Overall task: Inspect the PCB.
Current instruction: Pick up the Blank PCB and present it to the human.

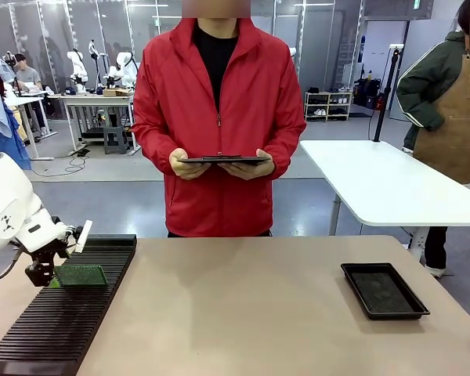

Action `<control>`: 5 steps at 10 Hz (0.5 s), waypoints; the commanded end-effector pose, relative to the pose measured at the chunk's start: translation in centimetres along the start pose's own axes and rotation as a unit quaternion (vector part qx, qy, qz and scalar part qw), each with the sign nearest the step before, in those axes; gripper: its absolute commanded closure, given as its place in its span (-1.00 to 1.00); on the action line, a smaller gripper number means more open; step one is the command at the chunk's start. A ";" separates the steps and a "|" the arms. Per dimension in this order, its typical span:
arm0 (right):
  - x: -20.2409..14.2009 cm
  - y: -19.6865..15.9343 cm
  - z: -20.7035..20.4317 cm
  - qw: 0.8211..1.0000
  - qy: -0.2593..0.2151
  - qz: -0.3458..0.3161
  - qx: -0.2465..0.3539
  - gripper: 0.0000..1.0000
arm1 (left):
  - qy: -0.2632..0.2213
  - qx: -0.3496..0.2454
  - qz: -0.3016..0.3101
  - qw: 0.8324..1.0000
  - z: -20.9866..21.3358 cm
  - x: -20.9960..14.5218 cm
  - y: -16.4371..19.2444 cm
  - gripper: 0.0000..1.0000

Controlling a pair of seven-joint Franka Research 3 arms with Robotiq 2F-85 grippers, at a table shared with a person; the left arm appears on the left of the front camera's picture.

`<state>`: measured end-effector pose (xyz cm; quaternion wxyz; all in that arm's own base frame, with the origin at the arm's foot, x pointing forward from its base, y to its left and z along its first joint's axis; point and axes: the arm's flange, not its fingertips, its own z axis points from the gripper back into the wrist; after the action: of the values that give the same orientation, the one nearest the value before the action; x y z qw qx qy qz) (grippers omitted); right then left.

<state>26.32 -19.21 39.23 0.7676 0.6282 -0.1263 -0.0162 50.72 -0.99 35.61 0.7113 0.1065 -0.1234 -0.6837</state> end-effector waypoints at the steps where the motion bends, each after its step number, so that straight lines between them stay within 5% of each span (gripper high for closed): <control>1: 0.0 0.1 0.1 1.000 -0.001 0.001 0.001 -1.00 | 0.014 0.007 0.002 1.000 -0.3 0.2 0.7 -0.01; 2: 0.0 0.1 0.1 1.000 -0.001 0.001 0.001 -1.00 | 0.021 0.007 0.002 1.000 -0.4 0.3 0.8 0.82; 3: 0.0 0.1 0.1 1.000 -0.001 0.001 0.001 -1.00 | 0.026 0.008 0.003 1.000 -0.4 0.3 0.8 0.46; 4: 0.0 0.1 0.1 1.000 -0.001 0.001 0.001 -1.00 | 0.025 0.011 0.003 1.000 -0.4 0.4 0.9 1.00; 5: 0.0 0.1 0.1 1.000 -0.001 0.001 0.001 -1.00 | 0.026 0.010 0.002 1.000 -0.3 0.4 0.9 1.00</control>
<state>26.32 -19.21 39.23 0.7676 0.6282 -0.1263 -0.0162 51.08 -1.03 35.60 0.7115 0.1184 -0.1136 -0.6833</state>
